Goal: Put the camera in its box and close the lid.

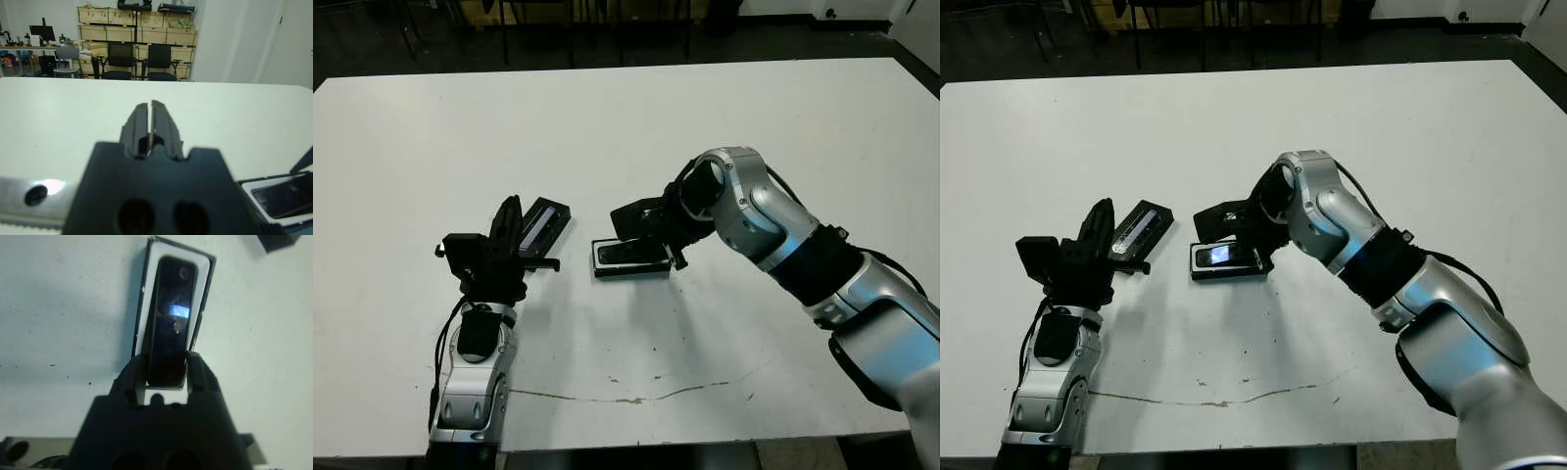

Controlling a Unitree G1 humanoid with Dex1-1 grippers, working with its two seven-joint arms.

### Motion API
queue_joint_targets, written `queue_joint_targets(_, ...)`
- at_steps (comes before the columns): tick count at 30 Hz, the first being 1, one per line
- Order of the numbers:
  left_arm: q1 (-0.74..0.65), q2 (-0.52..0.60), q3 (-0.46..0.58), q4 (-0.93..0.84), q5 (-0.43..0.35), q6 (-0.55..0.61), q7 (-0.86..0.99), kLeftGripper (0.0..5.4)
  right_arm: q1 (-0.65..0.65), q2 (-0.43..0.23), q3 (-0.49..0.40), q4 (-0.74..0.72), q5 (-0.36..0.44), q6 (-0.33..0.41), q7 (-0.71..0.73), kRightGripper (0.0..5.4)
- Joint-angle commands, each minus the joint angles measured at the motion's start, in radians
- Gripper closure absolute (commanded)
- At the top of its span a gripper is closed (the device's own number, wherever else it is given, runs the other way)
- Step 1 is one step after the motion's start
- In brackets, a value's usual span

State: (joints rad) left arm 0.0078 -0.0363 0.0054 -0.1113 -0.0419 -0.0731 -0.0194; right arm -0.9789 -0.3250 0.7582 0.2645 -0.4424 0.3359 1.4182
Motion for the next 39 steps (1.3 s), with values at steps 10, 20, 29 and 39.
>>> queue_joint_targets(10, 0.005, 0.011, 0.003, 0.007, 0.003, 0.023, -0.001, 5.40, 0.029, -0.023, -0.025, 0.012, 0.015, -0.083, 0.002, 1.86)
queue_joint_targets(20, 0.002, 0.021, 0.015, 0.007, -0.004, 0.025, -0.014, 5.40, -0.034, -0.078, -0.145, 0.067, 0.068, -0.169, -0.037, 0.19)
queue_joint_targets(29, -0.002, 0.040, 0.026, 0.009, -0.006, 0.028, -0.032, 5.40, -0.069, -0.144, -0.290, 0.045, 0.194, -0.113, -0.005, 0.01)
queue_joint_targets(39, 0.012, 0.055, 0.033, -0.001, -0.016, 0.022, -0.035, 5.40, 0.180, -0.129, -0.605, -0.132, 0.403, -0.009, -0.323, 0.01)
